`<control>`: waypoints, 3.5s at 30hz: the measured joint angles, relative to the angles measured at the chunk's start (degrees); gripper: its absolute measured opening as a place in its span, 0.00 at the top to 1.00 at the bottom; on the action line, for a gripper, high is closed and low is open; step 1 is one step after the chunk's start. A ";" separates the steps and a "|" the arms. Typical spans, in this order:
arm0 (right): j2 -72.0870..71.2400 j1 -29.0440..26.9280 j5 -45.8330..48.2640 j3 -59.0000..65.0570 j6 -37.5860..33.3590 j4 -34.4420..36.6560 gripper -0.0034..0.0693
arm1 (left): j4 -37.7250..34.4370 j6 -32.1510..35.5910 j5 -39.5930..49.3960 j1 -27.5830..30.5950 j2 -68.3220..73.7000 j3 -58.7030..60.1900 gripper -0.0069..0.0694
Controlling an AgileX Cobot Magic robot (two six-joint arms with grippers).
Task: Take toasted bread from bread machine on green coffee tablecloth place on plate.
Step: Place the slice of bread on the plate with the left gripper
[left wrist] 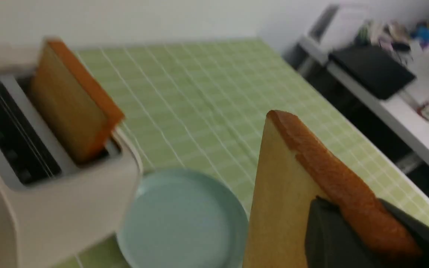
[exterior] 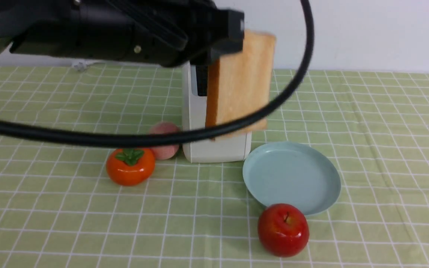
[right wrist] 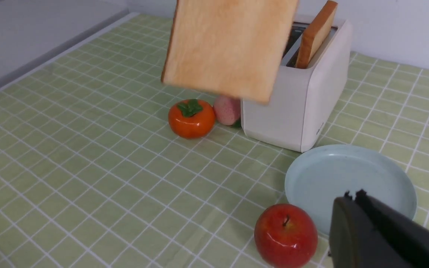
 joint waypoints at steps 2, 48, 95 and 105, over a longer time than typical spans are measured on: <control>-0.14 0.00 0.16 0.00 -0.15 0.00 0.96 | -4.97 3.22 1.63 0.00 2.67 0.00 0.78; -0.34 0.00 6.09 0.00 -0.51 -1.76 0.93 | -44.69 46.96 -27.09 -10.28 32.62 -5.48 0.78; -0.34 0.00 7.42 0.00 -1.65 -0.26 0.93 | -48.29 47.53 -28.15 -10.28 34.24 -5.50 0.43; -0.34 0.00 7.64 0.00 -1.65 0.88 0.93 | -48.29 50.78 -30.41 -10.28 30.54 -5.50 0.36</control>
